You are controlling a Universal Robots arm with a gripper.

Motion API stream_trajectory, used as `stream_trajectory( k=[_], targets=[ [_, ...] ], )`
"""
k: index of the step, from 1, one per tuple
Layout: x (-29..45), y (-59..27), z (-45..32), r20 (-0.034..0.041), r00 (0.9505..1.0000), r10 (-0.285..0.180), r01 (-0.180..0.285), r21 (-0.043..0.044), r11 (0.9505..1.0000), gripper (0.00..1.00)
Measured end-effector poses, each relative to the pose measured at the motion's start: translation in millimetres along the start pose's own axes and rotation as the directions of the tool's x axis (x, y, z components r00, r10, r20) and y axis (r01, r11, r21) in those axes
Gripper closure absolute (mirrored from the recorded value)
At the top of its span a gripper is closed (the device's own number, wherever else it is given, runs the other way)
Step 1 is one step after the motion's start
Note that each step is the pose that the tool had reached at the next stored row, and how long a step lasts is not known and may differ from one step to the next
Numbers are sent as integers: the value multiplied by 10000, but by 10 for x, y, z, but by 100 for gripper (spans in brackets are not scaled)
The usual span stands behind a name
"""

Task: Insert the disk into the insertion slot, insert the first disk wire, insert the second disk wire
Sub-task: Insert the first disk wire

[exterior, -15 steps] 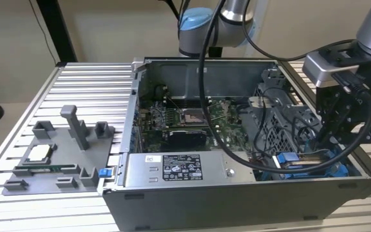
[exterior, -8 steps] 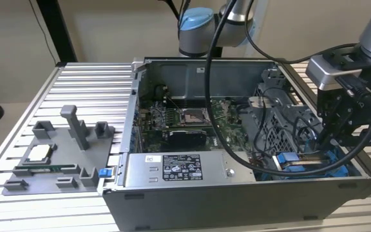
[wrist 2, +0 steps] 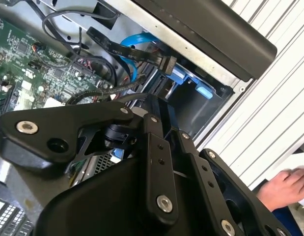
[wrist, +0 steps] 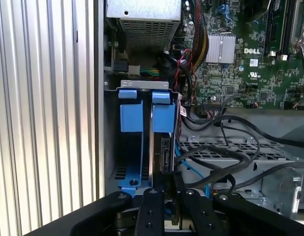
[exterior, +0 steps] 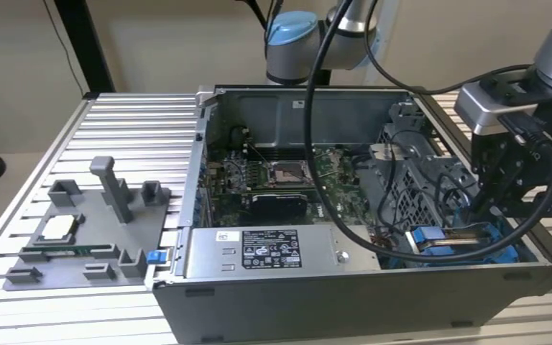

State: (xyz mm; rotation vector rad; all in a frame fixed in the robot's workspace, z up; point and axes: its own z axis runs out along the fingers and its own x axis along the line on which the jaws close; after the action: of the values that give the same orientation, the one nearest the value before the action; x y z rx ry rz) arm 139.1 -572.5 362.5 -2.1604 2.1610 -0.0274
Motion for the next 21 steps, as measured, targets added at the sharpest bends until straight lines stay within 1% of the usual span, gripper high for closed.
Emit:
stream_trajectory(
  k=[1, 2, 7, 10, 12, 16, 19, 21],
  targets=[
    [0, -1, 5, 42, 10000, 16, -16, -9, 10000, 100],
    [0, -3, 11, 56, 10000, 33, -33, -16, 10000, 100],
    [3, -21, 56, 55, 9999, 141, -141, -70, 9999, 100],
    [4, -21, 84, 75, 9996, 256, -256, -83, 9996, 100],
    [5, -21, 99, 109, 9994, 331, -330, -86, 9994, 100],
    [6, -25, 128, 213, 9988, 448, -447, -92, 9990, 100],
    [9, -39, 135, 249, 9985, 491, -489, -96, 9988, 100],
    [11, -46, 135, 250, 9984, 498, -496, -102, 9987, 100]
  ],
)
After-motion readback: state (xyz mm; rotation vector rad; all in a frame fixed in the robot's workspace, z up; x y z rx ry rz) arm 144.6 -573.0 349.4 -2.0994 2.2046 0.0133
